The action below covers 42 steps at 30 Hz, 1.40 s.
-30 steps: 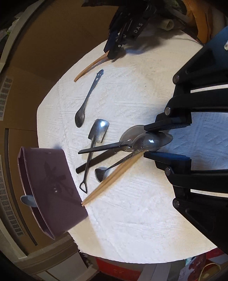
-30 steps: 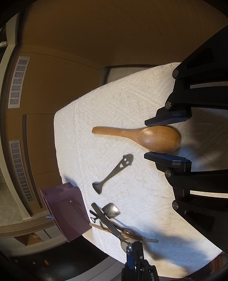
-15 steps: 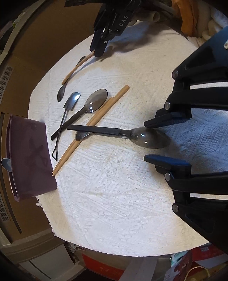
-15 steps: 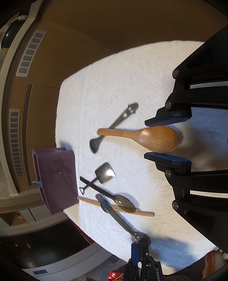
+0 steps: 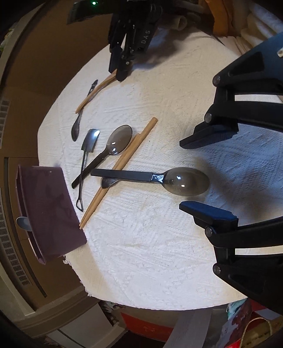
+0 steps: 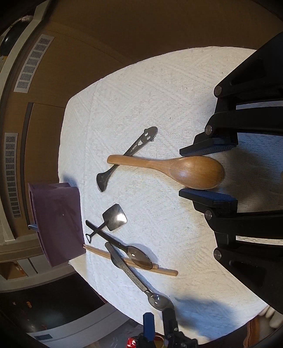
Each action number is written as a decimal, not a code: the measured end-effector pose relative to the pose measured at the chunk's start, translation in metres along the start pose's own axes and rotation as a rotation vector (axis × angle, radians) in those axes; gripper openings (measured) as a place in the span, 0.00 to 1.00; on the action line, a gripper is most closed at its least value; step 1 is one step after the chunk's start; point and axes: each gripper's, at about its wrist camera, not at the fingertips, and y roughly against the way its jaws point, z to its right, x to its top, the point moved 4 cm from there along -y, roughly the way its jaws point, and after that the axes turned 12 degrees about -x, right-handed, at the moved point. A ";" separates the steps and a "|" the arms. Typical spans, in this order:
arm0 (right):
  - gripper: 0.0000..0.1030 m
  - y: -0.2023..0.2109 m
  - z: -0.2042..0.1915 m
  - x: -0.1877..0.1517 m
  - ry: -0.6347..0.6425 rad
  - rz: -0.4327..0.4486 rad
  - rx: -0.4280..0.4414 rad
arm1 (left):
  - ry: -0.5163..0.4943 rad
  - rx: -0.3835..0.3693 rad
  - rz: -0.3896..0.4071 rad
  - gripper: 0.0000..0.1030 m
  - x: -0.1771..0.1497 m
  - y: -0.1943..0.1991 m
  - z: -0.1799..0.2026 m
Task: Organize utensils
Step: 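Close the left tool on the black-handled metal spoon bowl, then lift the wooden spoon with the right tool while left tool lifts the black-handled spoon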
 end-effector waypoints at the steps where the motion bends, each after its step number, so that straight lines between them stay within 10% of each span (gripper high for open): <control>1: 0.31 0.000 0.000 0.000 -0.001 0.003 0.000 | -0.007 0.004 -0.008 0.45 0.000 -0.005 0.002; 6: 0.31 0.001 0.001 -0.001 -0.005 0.011 0.008 | -0.036 0.014 -0.029 0.45 0.006 -0.025 0.003; 10: 0.31 0.002 0.002 -0.002 -0.005 0.016 0.019 | -0.022 -0.013 -0.020 0.26 0.012 -0.025 -0.003; 36: 0.31 -0.011 -0.005 0.037 -0.060 -0.002 -0.002 | 0.053 -0.065 0.158 0.24 0.011 0.032 -0.017; 42: 0.10 -0.035 -0.003 0.045 -0.035 -0.037 -0.097 | 0.087 -0.103 0.174 0.25 0.007 0.028 -0.028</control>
